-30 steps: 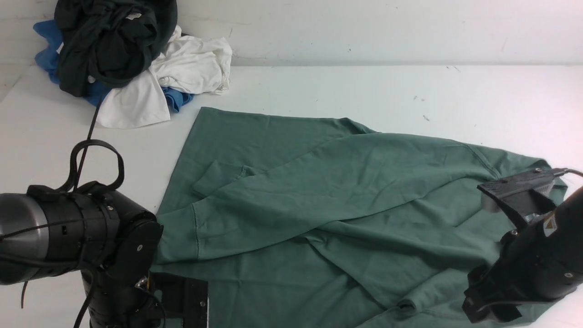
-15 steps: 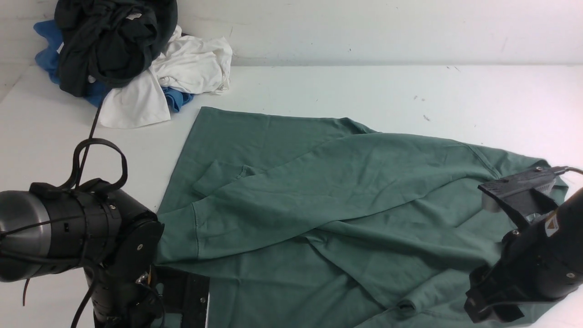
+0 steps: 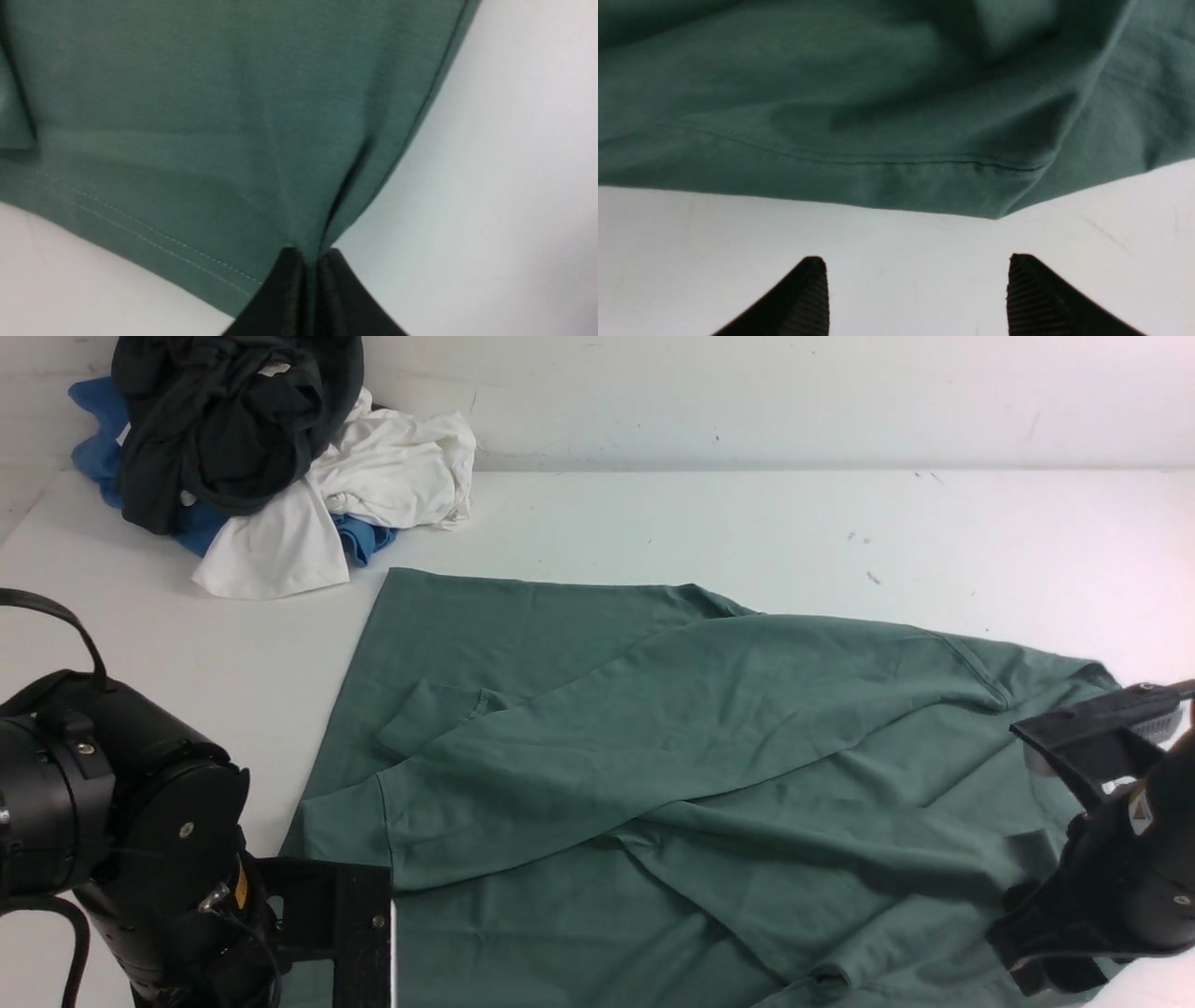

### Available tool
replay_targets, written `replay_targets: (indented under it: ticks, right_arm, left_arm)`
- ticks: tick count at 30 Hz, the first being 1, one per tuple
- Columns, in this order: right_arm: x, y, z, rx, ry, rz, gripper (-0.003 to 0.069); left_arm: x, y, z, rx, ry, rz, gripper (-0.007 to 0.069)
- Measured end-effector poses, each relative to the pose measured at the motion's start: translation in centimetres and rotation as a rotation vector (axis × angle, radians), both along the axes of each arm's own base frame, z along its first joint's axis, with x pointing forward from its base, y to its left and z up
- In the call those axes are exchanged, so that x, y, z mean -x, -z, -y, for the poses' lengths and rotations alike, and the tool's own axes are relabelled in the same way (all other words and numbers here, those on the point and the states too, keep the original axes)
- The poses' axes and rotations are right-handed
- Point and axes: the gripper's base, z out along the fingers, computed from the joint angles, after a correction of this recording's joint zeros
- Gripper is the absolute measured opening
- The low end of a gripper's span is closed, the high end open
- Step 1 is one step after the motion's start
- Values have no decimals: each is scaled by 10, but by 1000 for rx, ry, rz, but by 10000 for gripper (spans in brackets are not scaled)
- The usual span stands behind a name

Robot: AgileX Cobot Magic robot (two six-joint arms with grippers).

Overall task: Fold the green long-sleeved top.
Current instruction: Use both arms simultaneously to clamp the lower edge of the clothing fabric, then use both arms to drag the lower edge of the fabric forward and fold it over the upper edge

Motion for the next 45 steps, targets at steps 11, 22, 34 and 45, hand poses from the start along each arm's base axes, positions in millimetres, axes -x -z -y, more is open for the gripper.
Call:
replay_targets:
  ticks: [11,22,34,45]
  right_arm:
    - [-26,63,3,18,60,-107,469]
    - [-24,51,4,3,54,-45,66]
    - [-10,-48,13,3,17,142,18]
    - [-87,-119,15,17,-22,288,17]
  left_arm:
    - [0,0,0,7,-32,4,6]
    - [0,-2,-1,1,-44,21,6]
    - [-17,-65,-6,-12,-135,273,14]
    - [-100,-123,-4,-8,-172,462,16]
